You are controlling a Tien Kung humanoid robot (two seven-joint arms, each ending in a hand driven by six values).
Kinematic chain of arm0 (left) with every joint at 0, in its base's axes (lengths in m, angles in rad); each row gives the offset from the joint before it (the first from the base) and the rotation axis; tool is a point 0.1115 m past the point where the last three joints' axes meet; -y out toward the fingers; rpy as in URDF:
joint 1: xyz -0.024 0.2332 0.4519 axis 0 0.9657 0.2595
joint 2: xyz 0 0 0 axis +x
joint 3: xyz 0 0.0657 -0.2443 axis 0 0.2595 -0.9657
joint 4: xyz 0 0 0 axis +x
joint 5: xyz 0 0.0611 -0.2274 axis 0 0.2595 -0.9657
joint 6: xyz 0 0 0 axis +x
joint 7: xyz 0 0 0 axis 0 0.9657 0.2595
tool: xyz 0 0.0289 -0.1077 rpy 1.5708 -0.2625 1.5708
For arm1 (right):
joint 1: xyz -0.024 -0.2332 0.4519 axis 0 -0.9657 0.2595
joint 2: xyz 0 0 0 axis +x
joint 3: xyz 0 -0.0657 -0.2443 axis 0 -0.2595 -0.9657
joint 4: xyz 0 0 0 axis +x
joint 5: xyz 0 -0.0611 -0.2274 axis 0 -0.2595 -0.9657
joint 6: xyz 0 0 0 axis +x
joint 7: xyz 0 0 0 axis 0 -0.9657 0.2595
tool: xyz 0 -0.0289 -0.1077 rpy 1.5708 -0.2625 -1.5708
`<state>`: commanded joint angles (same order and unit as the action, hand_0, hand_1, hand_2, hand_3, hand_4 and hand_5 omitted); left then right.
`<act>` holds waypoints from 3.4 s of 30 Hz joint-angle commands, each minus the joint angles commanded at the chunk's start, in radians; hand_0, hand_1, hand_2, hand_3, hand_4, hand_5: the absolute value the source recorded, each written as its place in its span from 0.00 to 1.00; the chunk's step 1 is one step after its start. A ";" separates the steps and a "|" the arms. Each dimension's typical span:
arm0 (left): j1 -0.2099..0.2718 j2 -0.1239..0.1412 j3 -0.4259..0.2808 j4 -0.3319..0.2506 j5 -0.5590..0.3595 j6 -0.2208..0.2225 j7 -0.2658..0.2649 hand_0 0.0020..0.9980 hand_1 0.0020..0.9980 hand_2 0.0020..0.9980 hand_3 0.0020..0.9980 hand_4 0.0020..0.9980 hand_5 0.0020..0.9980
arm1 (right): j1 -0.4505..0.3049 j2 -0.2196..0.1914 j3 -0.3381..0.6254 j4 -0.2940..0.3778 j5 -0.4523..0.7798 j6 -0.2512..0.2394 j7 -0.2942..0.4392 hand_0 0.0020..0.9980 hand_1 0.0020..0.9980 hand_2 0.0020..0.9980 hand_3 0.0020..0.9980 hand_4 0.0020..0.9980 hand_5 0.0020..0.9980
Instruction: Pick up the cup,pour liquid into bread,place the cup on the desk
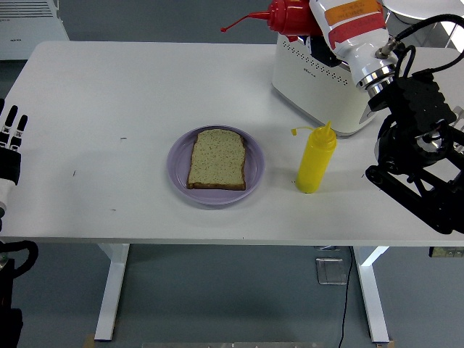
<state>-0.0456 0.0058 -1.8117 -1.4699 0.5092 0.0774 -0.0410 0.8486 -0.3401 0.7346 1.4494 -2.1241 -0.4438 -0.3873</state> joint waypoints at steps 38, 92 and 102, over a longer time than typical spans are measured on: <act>-0.004 -0.004 0.012 0.004 -0.001 0.001 0.002 0.81 0.74 0.73 0.72 0.51 1.00 | -0.487 0.031 0.369 -0.128 1.426 -0.202 0.893 0.27 0.34 0.39 0.49 0.38 0.06; 0.000 -0.005 0.017 0.006 0.001 0.000 0.002 0.81 0.74 0.73 0.72 0.52 1.00 | -0.505 0.143 0.116 -0.354 1.534 -0.202 1.033 0.33 0.36 0.40 0.49 0.38 0.08; 0.001 -0.006 0.016 0.006 0.001 0.001 0.002 0.81 0.74 0.73 0.72 0.51 1.00 | -0.493 0.152 0.102 -0.382 1.538 -0.202 1.033 0.33 0.36 0.40 0.49 0.38 0.08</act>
<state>-0.0442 0.0002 -1.7953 -1.4641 0.5101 0.0780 -0.0387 0.3552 -0.1879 0.8371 1.0678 -0.5866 -0.6454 0.6454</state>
